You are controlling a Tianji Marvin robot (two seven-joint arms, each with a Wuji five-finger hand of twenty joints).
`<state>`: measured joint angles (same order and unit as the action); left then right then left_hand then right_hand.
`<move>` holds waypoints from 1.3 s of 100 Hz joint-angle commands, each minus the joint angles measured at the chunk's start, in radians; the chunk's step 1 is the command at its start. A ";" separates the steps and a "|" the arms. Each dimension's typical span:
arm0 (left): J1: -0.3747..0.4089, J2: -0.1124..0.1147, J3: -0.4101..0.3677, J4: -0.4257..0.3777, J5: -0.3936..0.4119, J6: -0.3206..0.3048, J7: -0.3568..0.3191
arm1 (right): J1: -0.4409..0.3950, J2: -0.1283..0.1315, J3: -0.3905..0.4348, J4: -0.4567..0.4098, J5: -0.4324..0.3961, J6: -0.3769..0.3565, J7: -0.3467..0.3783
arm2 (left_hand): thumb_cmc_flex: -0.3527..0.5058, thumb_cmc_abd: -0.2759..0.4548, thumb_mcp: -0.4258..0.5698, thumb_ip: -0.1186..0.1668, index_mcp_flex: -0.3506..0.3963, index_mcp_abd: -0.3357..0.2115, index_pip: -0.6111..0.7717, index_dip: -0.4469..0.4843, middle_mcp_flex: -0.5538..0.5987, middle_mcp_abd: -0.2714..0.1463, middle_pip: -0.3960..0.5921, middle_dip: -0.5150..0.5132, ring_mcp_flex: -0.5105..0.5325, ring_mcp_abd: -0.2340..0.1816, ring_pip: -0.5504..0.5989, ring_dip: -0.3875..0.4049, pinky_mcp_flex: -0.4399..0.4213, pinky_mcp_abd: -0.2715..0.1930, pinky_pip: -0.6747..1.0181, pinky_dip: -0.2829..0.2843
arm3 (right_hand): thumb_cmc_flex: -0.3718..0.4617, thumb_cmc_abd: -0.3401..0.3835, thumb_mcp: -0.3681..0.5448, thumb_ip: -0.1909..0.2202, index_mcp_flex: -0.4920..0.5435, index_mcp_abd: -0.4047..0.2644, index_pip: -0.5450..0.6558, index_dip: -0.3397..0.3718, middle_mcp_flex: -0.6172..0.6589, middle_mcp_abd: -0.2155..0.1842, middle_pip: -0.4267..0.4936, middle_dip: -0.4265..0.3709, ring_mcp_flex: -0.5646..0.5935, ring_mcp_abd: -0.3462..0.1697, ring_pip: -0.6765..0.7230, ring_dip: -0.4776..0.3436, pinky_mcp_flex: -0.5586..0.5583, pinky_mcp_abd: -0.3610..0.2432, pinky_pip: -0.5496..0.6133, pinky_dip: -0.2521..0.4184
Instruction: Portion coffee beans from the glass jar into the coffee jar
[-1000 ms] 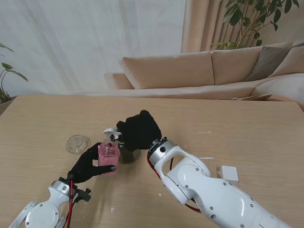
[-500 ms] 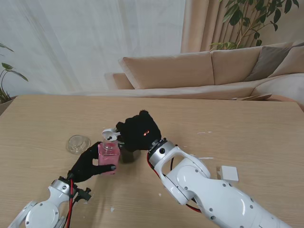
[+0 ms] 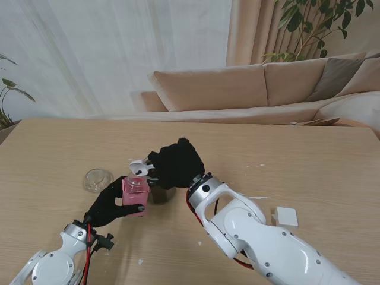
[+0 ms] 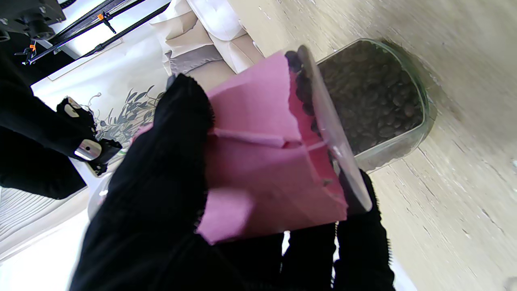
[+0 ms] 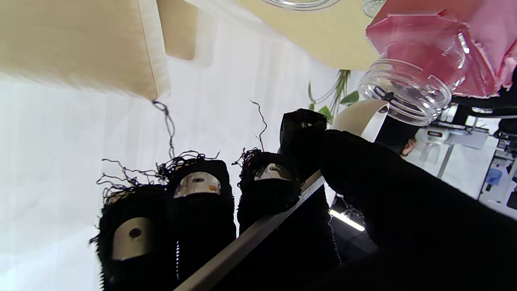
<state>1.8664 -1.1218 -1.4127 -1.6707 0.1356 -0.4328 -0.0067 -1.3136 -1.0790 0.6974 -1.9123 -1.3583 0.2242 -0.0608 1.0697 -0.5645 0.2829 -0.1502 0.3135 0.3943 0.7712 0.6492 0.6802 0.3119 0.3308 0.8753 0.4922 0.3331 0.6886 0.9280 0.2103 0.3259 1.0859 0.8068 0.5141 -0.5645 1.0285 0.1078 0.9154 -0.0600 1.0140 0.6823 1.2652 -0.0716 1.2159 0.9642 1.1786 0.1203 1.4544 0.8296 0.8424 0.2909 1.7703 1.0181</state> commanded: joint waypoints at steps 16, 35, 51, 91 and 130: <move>0.001 -0.007 0.000 -0.011 0.000 0.005 -0.013 | -0.007 0.003 0.000 -0.008 -0.006 -0.013 0.030 | 0.188 0.174 0.244 0.054 0.051 -0.166 0.197 0.087 0.068 -0.106 0.152 0.045 -0.017 0.000 0.017 -0.010 0.013 -0.008 0.027 0.017 | 0.045 0.029 0.019 0.010 0.010 -0.028 0.014 0.007 0.044 -0.055 0.041 0.008 0.022 -0.015 0.019 0.022 0.011 -0.005 0.163 -0.003; 0.000 -0.007 -0.001 -0.010 0.003 0.006 -0.011 | -0.011 0.003 0.003 -0.011 0.001 -0.014 0.038 | 0.189 0.174 0.245 0.054 0.051 -0.166 0.196 0.086 0.068 -0.105 0.152 0.045 -0.016 0.000 0.017 -0.010 0.014 -0.008 0.027 0.017 | 0.044 0.033 0.014 0.008 0.001 -0.018 0.000 -0.012 0.038 -0.055 0.036 0.008 0.016 -0.012 0.016 0.022 0.010 -0.005 0.163 -0.004; 0.000 -0.007 0.000 -0.011 0.003 0.008 -0.010 | -0.014 0.003 0.010 -0.020 0.027 -0.023 0.064 | 0.189 0.173 0.245 0.054 0.052 -0.165 0.197 0.086 0.067 -0.105 0.152 0.045 -0.017 0.000 0.016 -0.010 0.013 -0.008 0.027 0.016 | 0.042 0.050 -0.009 -0.011 -0.028 0.015 -0.023 -0.133 0.025 -0.054 0.022 0.007 0.001 -0.005 0.005 0.025 -0.006 -0.006 0.155 -0.002; 0.000 -0.008 -0.001 -0.012 0.006 0.010 -0.008 | -0.016 0.005 0.018 -0.029 0.046 -0.036 0.094 | 0.189 0.172 0.248 0.053 0.052 -0.166 0.197 0.087 0.067 -0.105 0.152 0.044 -0.016 0.000 0.015 -0.010 0.014 -0.008 0.027 0.016 | -0.055 0.101 -0.062 0.007 -0.058 0.056 -0.075 -0.210 -0.011 -0.054 0.010 0.005 -0.037 0.001 -0.013 0.031 -0.033 -0.011 0.137 0.010; -0.001 -0.008 -0.001 -0.011 0.007 0.010 -0.008 | -0.018 0.006 0.020 -0.034 0.044 -0.036 0.104 | 0.188 0.172 0.250 0.052 0.051 -0.166 0.196 0.087 0.068 -0.105 0.152 0.045 -0.016 0.000 0.015 -0.009 0.013 -0.006 0.027 0.016 | -0.034 0.096 -0.056 0.028 -0.063 0.040 -0.066 -0.195 -0.014 -0.054 0.012 0.012 -0.042 0.002 -0.013 0.035 -0.040 -0.011 0.133 0.017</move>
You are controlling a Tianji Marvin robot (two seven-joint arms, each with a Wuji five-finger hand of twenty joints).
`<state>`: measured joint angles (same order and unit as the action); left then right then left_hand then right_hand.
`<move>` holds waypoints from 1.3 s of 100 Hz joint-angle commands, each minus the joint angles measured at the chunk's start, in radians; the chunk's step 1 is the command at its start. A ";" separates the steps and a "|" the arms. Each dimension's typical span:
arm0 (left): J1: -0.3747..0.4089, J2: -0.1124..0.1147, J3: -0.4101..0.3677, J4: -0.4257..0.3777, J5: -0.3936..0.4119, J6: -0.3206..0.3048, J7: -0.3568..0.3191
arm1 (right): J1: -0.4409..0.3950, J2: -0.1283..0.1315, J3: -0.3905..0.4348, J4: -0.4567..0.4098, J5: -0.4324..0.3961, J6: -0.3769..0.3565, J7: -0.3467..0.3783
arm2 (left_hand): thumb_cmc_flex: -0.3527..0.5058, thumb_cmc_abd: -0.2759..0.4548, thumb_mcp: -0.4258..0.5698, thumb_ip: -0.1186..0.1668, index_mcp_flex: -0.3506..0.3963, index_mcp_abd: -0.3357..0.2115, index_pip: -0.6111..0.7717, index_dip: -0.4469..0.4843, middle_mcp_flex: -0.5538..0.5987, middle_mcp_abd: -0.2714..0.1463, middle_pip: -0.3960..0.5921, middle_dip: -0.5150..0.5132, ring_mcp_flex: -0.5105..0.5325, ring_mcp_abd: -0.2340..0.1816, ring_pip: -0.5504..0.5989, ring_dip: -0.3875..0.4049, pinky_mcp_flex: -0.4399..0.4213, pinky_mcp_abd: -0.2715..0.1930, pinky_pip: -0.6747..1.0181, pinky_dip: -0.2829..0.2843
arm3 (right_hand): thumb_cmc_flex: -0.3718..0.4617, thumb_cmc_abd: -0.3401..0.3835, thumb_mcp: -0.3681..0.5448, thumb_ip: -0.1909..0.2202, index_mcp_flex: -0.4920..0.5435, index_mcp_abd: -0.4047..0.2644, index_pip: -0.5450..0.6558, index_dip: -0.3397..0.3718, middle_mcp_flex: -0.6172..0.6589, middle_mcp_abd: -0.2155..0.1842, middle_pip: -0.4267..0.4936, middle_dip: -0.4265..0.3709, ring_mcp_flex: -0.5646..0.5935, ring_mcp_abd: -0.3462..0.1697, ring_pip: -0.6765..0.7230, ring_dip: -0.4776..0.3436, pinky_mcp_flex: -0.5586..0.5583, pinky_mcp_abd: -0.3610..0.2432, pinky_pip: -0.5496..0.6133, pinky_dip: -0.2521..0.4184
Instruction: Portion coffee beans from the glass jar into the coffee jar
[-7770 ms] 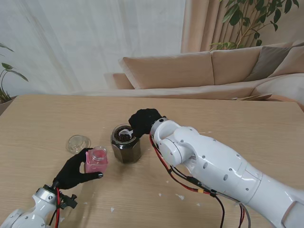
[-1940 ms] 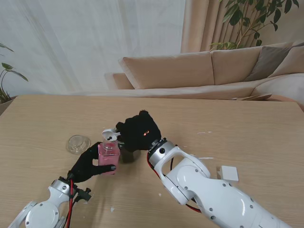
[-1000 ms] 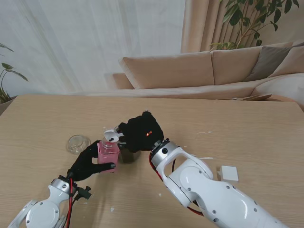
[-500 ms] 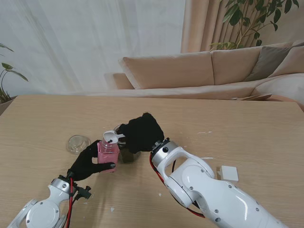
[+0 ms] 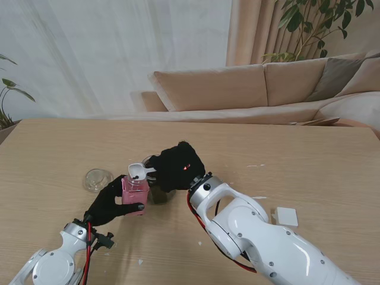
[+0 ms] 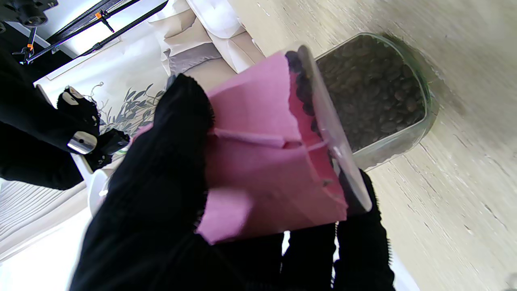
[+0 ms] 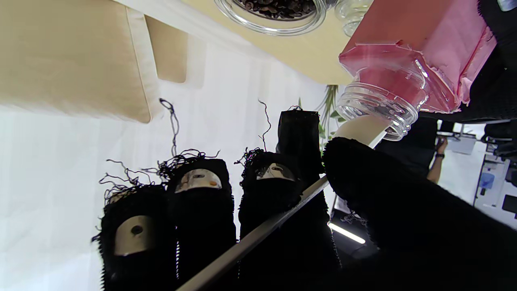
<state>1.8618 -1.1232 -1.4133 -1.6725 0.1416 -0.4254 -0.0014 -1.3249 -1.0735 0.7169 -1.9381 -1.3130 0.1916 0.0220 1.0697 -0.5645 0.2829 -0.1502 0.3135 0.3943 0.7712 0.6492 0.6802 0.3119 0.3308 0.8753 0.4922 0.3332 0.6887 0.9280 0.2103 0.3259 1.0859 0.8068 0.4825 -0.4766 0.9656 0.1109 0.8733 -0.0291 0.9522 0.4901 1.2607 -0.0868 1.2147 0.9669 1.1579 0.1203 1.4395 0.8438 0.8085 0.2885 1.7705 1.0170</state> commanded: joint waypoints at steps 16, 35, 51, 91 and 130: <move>0.002 -0.006 -0.001 -0.008 0.001 0.002 -0.014 | -0.008 0.000 0.002 -0.008 0.000 0.000 0.022 | 0.187 0.172 0.250 0.052 0.050 -0.165 0.195 0.087 0.066 -0.105 0.151 0.044 -0.017 0.001 0.015 -0.009 0.014 -0.007 0.027 0.016 | 0.062 0.015 0.000 -0.008 -0.011 -0.006 0.023 0.001 0.001 -0.044 0.021 0.013 -0.012 -0.001 0.006 0.023 -0.003 -0.008 0.135 0.023; 0.004 -0.005 -0.002 -0.009 -0.006 0.006 -0.022 | -0.004 0.003 -0.004 0.003 -0.064 0.001 -0.016 | 0.180 0.175 0.240 0.053 0.049 -0.165 0.194 0.085 0.063 -0.102 0.146 0.041 -0.023 0.001 0.014 -0.015 0.013 -0.005 0.027 0.016 | 0.135 0.024 -0.053 -0.057 -0.014 -0.026 0.035 -0.001 -0.005 -0.031 0.029 0.019 -0.022 -0.004 0.011 0.027 -0.006 -0.008 0.133 0.025; 0.005 -0.004 -0.002 -0.010 -0.010 0.006 -0.027 | 0.005 0.005 -0.014 0.011 -0.099 -0.004 -0.035 | 0.183 0.176 0.234 0.056 0.049 -0.163 0.192 0.082 0.065 -0.100 0.145 0.041 -0.020 0.003 0.018 -0.018 0.017 -0.003 0.029 0.016 | 0.153 0.021 -0.072 -0.064 -0.014 -0.045 0.041 0.023 -0.005 -0.025 0.032 0.026 -0.029 -0.007 0.015 0.032 -0.010 -0.010 0.132 0.027; 0.004 -0.005 -0.002 -0.008 -0.013 0.004 -0.025 | 0.014 0.008 -0.024 0.011 -0.122 -0.013 -0.021 | 0.187 0.178 0.228 0.058 0.048 -0.162 0.190 0.080 0.065 -0.099 0.143 0.040 -0.021 0.004 0.021 -0.023 0.017 -0.003 0.029 0.016 | 0.181 0.044 -0.123 -0.079 -0.021 -0.061 0.014 0.047 -0.023 -0.023 0.019 0.044 -0.048 -0.015 0.005 0.045 -0.024 -0.032 0.131 0.047; 0.005 -0.004 -0.003 -0.010 -0.019 0.006 -0.031 | 0.008 0.011 -0.024 0.018 -0.160 0.000 -0.055 | 0.184 0.183 0.215 0.060 0.045 -0.161 0.187 0.077 0.061 -0.097 0.141 0.041 -0.026 0.005 0.024 -0.030 0.016 0.000 0.029 0.016 | 0.193 0.044 -0.138 -0.089 -0.024 -0.067 0.006 0.045 -0.030 -0.015 0.012 0.050 -0.061 -0.011 -0.002 0.049 -0.020 -0.042 0.133 0.047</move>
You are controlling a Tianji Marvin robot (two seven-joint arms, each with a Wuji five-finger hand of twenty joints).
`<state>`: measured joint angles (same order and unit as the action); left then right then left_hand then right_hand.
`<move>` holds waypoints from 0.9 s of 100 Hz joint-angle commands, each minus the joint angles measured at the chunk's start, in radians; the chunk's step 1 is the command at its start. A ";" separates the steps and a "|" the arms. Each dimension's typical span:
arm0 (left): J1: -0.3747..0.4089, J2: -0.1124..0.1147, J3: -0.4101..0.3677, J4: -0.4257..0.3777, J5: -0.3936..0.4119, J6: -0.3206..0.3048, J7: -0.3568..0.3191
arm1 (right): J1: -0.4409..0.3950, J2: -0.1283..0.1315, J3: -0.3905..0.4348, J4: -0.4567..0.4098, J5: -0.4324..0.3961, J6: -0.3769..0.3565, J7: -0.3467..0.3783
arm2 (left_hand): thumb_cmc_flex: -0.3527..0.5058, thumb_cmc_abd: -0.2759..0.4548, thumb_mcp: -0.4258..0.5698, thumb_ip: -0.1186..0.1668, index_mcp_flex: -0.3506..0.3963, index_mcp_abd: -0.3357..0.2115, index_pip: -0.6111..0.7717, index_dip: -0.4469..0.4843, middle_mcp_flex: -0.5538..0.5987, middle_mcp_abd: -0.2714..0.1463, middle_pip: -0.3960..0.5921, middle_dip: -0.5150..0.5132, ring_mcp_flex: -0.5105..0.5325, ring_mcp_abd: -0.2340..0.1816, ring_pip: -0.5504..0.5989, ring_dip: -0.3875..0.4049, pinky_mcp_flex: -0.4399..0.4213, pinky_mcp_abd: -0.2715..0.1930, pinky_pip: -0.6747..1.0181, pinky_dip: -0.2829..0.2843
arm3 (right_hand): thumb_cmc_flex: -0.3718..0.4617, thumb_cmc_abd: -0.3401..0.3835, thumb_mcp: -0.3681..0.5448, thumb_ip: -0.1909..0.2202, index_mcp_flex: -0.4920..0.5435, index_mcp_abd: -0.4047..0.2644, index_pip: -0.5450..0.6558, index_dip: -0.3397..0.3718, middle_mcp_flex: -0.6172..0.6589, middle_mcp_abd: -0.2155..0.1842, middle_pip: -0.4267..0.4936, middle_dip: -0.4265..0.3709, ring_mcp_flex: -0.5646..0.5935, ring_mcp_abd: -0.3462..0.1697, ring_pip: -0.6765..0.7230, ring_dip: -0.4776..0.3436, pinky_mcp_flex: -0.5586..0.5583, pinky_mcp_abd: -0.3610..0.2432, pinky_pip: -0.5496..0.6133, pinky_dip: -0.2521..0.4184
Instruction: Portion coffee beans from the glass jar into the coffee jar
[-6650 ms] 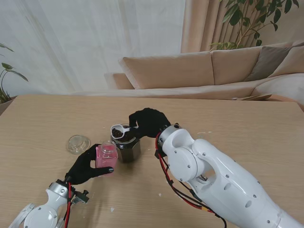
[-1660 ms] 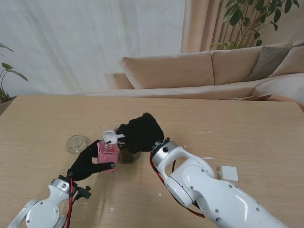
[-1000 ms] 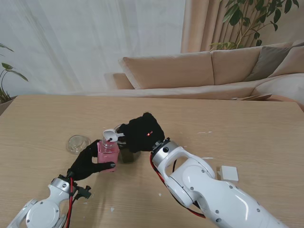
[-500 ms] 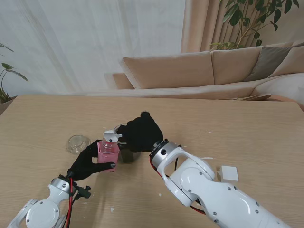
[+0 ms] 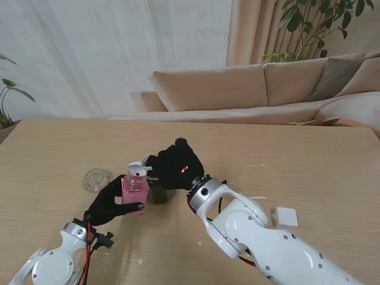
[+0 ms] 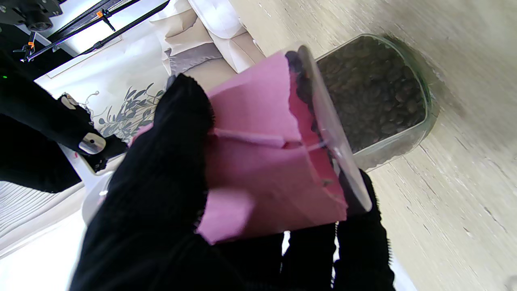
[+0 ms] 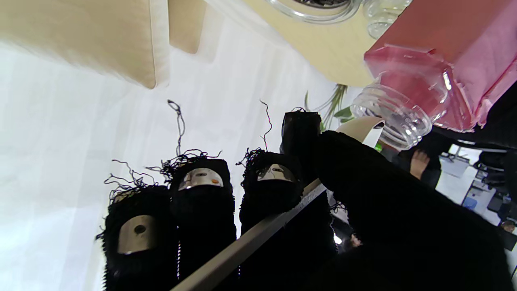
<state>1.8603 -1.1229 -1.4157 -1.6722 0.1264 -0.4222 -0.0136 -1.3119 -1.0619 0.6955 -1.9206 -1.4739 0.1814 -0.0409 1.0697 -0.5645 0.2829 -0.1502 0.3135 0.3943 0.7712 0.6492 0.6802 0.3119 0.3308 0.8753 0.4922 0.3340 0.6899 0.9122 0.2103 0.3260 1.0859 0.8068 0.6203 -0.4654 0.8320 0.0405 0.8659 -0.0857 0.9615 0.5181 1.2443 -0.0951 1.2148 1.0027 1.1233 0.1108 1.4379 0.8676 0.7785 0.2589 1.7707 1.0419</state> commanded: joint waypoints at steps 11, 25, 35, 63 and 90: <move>0.006 -0.004 -0.001 -0.011 -0.007 0.003 -0.021 | -0.004 0.002 -0.006 -0.002 -0.039 0.017 0.010 | 0.183 0.186 0.209 0.060 0.045 -0.161 0.187 0.077 0.061 -0.096 0.140 0.041 -0.027 0.004 0.024 -0.017 0.016 0.000 0.030 0.016 | 0.059 0.041 -0.019 -0.022 -0.021 -0.026 -0.007 0.017 -0.022 -0.010 0.007 0.017 -0.040 -0.009 -0.008 0.027 -0.003 -0.020 0.127 0.023; 0.007 -0.003 -0.002 -0.016 -0.019 0.007 -0.029 | 0.001 0.006 -0.011 -0.006 -0.077 0.009 0.030 | 0.199 0.203 0.158 0.075 0.041 -0.160 0.193 0.071 0.061 -0.092 0.138 0.042 -0.034 0.006 0.040 -0.047 0.015 0.004 0.034 0.018 | 0.067 0.051 -0.038 -0.030 -0.029 -0.039 -0.012 0.017 -0.034 -0.010 0.003 0.021 -0.058 -0.014 -0.016 0.031 -0.023 -0.027 0.116 0.028; 0.008 -0.003 -0.002 -0.018 -0.025 0.009 -0.034 | 0.009 0.008 -0.019 0.010 -0.100 0.016 -0.009 | 0.199 0.206 0.155 0.075 0.041 -0.160 0.192 0.070 0.060 -0.090 0.137 0.042 -0.034 0.007 0.042 -0.049 0.017 0.004 0.035 0.019 | 0.071 0.050 -0.046 -0.032 -0.029 -0.048 -0.014 0.019 -0.034 -0.010 0.000 0.023 -0.058 -0.014 -0.020 0.032 -0.018 -0.035 0.116 0.029; 0.007 -0.003 -0.002 -0.014 -0.017 0.008 -0.029 | -0.007 0.000 0.002 -0.004 -0.019 0.018 0.015 | 0.205 0.206 0.154 0.076 0.042 -0.157 0.190 0.068 0.059 -0.091 0.137 0.043 -0.035 0.007 0.043 -0.051 0.015 0.005 0.034 0.018 | 0.072 0.053 -0.043 -0.029 -0.029 -0.036 -0.016 0.017 -0.030 -0.012 -0.001 0.026 -0.044 -0.012 -0.016 0.036 -0.001 -0.035 0.126 0.031; 0.015 -0.003 -0.016 -0.003 -0.002 -0.005 -0.023 | -0.036 -0.008 0.065 -0.024 0.072 0.032 0.063 | 0.207 0.206 0.155 0.076 0.042 -0.158 0.189 0.069 0.060 -0.091 0.137 0.044 -0.035 0.008 0.043 -0.050 0.013 0.005 0.032 0.017 | 0.069 0.045 -0.032 -0.027 -0.023 -0.022 -0.013 0.011 -0.024 -0.004 0.000 0.026 -0.038 -0.002 -0.011 0.037 0.005 -0.024 0.133 0.031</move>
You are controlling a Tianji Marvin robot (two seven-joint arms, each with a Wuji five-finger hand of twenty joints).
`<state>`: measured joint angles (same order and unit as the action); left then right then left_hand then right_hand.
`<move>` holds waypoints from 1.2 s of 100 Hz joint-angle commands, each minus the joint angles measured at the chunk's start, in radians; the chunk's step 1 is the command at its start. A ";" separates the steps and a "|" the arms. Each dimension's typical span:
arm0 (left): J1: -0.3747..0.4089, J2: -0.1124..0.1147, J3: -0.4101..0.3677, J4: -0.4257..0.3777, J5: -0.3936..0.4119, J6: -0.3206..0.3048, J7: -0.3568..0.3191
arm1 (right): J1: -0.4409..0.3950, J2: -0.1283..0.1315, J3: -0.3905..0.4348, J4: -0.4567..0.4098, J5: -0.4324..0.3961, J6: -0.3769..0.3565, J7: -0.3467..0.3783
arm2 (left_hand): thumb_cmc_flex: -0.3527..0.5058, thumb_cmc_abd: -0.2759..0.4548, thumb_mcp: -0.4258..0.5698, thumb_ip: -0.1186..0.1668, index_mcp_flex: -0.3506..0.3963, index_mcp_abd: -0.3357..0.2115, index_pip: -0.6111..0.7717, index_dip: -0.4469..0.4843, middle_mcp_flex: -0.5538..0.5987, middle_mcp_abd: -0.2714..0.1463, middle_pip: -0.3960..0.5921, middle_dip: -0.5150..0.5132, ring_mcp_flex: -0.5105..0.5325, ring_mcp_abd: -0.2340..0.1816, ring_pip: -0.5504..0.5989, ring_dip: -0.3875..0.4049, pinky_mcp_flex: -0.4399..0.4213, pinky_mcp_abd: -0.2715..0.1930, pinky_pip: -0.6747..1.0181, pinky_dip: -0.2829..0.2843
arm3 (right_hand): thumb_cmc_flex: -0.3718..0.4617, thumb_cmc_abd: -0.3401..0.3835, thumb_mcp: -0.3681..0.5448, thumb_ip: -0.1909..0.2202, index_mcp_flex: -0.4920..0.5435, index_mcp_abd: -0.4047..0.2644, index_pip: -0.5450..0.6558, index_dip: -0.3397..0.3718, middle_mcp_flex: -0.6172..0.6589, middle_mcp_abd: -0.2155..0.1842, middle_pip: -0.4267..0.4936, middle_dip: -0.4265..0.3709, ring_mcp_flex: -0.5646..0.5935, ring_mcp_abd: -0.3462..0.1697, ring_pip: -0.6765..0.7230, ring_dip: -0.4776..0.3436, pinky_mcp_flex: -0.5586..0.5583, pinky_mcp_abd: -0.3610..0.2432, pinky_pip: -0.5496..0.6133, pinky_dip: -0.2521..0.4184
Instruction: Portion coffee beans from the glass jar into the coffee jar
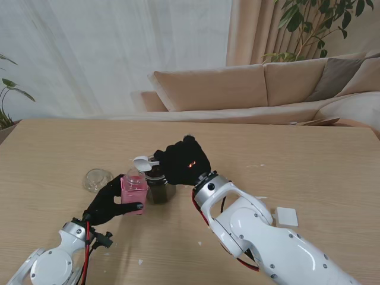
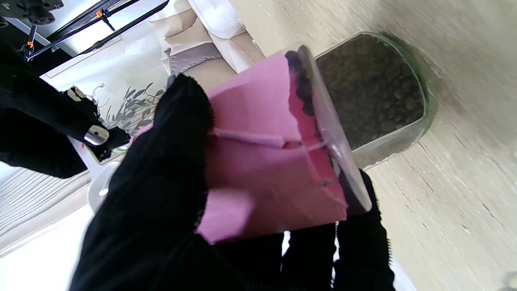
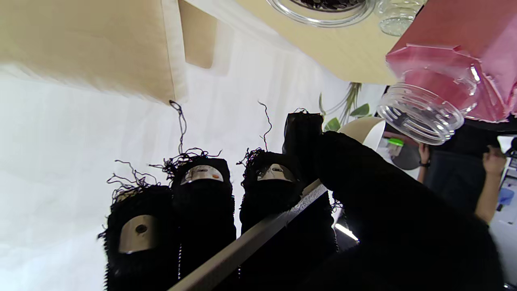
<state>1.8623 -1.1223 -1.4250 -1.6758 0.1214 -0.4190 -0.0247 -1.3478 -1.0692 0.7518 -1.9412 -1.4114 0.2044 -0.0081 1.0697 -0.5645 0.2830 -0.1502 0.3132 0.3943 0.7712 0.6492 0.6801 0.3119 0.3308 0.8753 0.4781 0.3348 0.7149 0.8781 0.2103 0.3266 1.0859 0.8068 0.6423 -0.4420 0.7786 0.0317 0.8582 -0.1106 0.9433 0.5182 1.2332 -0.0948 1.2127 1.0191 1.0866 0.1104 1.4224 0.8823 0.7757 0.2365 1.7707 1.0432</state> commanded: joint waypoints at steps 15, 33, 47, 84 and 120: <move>0.029 -0.003 -0.025 0.006 0.015 -0.032 -0.008 | 0.016 -0.002 0.034 0.024 0.052 0.009 0.059 | 0.207 0.206 0.157 0.075 0.043 -0.157 0.189 0.069 0.059 -0.091 0.136 0.043 -0.022 0.008 0.018 -0.015 0.013 0.004 0.032 0.018 | 0.047 0.020 0.025 -0.019 -0.015 0.006 0.006 0.009 -0.012 -0.004 0.004 0.010 -0.001 0.001 0.007 0.022 0.008 0.000 0.133 0.030; 0.041 -0.006 -0.046 0.019 0.030 -0.072 0.011 | 0.068 -0.002 0.029 0.092 0.108 0.000 0.089 | 0.206 0.206 0.157 0.075 0.042 -0.157 0.187 0.069 0.058 -0.090 0.135 0.043 -0.023 0.008 0.017 -0.015 0.013 0.005 0.033 0.018 | 0.043 0.021 0.028 -0.019 -0.016 0.005 0.007 0.008 -0.012 -0.005 0.005 0.010 0.001 0.000 0.009 0.022 0.008 0.003 0.134 0.030; 0.046 -0.009 -0.061 0.033 0.031 -0.107 0.028 | 0.140 -0.003 -0.011 0.170 0.154 -0.006 0.111 | 0.205 0.205 0.157 0.074 0.041 -0.156 0.185 0.068 0.057 -0.090 0.135 0.044 -0.023 0.008 0.016 -0.015 0.013 0.004 0.033 0.018 | 0.036 0.023 0.030 -0.019 -0.016 0.002 0.008 0.007 -0.011 -0.009 0.006 0.010 0.003 -0.003 0.011 0.022 0.012 0.002 0.135 0.030; 0.042 -0.009 -0.075 0.055 0.015 -0.139 0.022 | 0.295 -0.013 -0.142 0.322 0.255 -0.027 0.133 | 0.205 0.205 0.158 0.074 0.041 -0.156 0.183 0.069 0.056 -0.090 0.133 0.044 -0.024 0.008 0.015 -0.015 0.013 0.004 0.031 0.017 | 0.029 0.030 0.030 -0.018 -0.022 -0.003 0.006 0.006 -0.015 -0.015 0.008 0.009 0.004 -0.007 0.013 0.020 0.015 -0.003 0.137 0.029; 0.042 -0.010 -0.080 0.055 0.014 -0.137 0.025 | 0.334 -0.012 -0.173 0.326 0.303 -0.033 0.205 | 0.205 0.204 0.159 0.074 0.041 -0.156 0.180 0.071 0.056 -0.091 0.132 0.044 -0.023 0.008 0.015 -0.015 0.013 0.004 0.031 0.017 | -0.026 0.015 0.005 -0.037 -0.081 0.052 -0.042 -0.073 -0.074 -0.022 -0.010 0.004 -0.036 -0.006 -0.003 0.018 -0.007 -0.012 0.126 0.029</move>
<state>1.8990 -1.1274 -1.5029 -1.6153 0.1366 -0.5533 0.0141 -1.0165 -1.0805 0.5790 -1.6016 -1.1092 0.1763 0.1684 1.0697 -0.5645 0.2830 -0.1502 0.3131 0.3943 0.7712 0.6491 0.6800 0.3119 0.3308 0.8753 0.4774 0.3375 0.7150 0.8779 0.2103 0.3267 1.0859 0.8068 0.6415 -0.4258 0.7798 0.0303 0.8122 -0.0905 0.9157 0.4642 1.1820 -0.1019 1.1996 1.0196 1.0846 0.1104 1.4224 0.8892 0.7752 0.2365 1.7707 1.0528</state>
